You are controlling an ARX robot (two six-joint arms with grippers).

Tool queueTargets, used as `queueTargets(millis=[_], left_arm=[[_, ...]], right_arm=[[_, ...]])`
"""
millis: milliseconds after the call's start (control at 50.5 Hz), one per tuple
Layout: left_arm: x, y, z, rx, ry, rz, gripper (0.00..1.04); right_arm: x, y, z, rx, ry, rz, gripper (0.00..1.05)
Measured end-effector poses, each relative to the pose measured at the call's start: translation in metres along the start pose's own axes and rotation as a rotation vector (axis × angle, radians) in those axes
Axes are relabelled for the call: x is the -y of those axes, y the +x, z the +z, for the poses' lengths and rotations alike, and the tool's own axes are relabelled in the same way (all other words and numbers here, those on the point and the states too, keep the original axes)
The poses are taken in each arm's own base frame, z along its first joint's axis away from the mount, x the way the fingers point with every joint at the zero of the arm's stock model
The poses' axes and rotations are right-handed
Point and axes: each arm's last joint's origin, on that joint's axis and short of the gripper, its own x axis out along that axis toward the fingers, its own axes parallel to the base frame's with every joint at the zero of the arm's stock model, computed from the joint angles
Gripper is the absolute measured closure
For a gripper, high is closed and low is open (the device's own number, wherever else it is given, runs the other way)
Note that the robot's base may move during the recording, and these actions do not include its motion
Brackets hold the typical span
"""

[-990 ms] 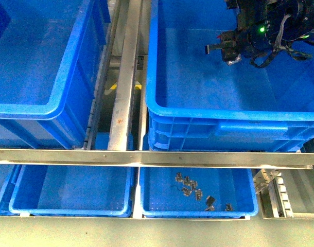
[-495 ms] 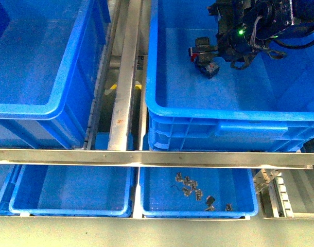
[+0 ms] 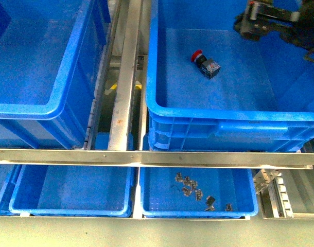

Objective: Pick red and yellow buttons and place in box

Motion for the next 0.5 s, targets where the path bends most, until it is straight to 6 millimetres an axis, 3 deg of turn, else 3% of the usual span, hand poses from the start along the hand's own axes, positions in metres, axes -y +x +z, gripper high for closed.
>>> queueTargets(millis=[119,257,337,396,495], left_arm=[[0.0,0.0,0.0,0.0,0.0,0.0,0.08],[0.0,0.0,0.0,0.0,0.0,0.0,0.08],[0.0,0.0,0.0,0.0,0.0,-0.001,0.08],[0.0,0.0,0.0,0.0,0.0,0.0,0.08],[0.0,0.0,0.0,0.0,0.0,0.001,0.08]], right_arm=[[0.011,-0.065,-0.028,0.009,0.156,-0.06,0.06],[0.029,-0.127,-0.062,-0.018,0.313,-0.33,0.06],[0.033,-0.142,-0.072,-0.014,0.354,-0.388,0.06],[0.039,-0.142,-0.077,0.154,0.228,-0.22,0.19],[0.037,-0.158,-0.077,0.352,0.006,-0.185,0.35]])
